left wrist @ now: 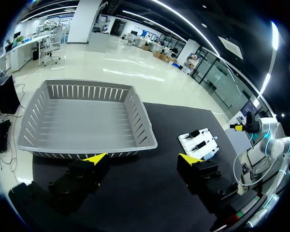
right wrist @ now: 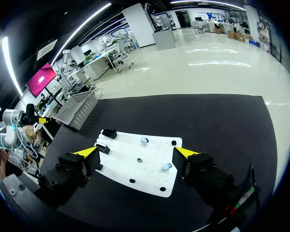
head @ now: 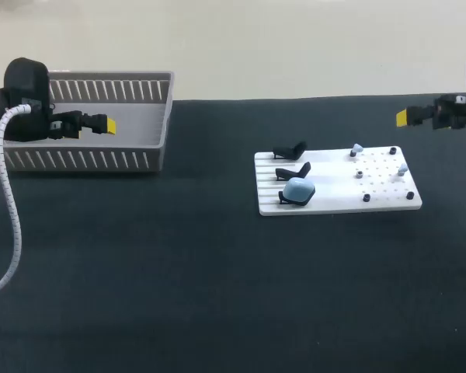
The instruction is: Pick up each earbud case from the left stands, insert the matching earbuds, close the lid, and place the case in the box.
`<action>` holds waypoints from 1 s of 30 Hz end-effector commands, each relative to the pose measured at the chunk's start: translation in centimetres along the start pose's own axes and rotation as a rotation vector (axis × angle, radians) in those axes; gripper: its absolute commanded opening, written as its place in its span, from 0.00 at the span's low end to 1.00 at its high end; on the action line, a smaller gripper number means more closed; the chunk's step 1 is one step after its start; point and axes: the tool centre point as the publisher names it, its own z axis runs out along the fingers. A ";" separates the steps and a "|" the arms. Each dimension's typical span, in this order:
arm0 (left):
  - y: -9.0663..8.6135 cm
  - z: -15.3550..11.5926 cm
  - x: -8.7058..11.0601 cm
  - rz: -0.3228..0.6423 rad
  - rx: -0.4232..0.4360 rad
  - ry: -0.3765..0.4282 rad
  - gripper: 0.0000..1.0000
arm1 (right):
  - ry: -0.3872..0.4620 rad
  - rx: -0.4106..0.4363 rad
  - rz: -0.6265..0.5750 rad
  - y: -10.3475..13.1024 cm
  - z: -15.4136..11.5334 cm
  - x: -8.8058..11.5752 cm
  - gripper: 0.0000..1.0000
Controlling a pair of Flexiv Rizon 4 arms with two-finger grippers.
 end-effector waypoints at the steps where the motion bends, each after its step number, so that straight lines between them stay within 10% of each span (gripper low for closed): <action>1: -0.1 0.0 -0.1 -0.001 -0.007 0.005 1.00 | 0.000 0.001 -0.001 0.0 0.0 0.0 1.00; 21: -0.1 0.0 -0.1 -0.001 -0.007 0.005 1.00 | 0.000 0.001 -0.001 0.0 0.0 0.0 1.00; 30: -3.7 -0.1 -0.1 0.140 0.127 -0.020 1.00 | 0.000 0.001 -0.001 0.0 0.0 0.0 1.00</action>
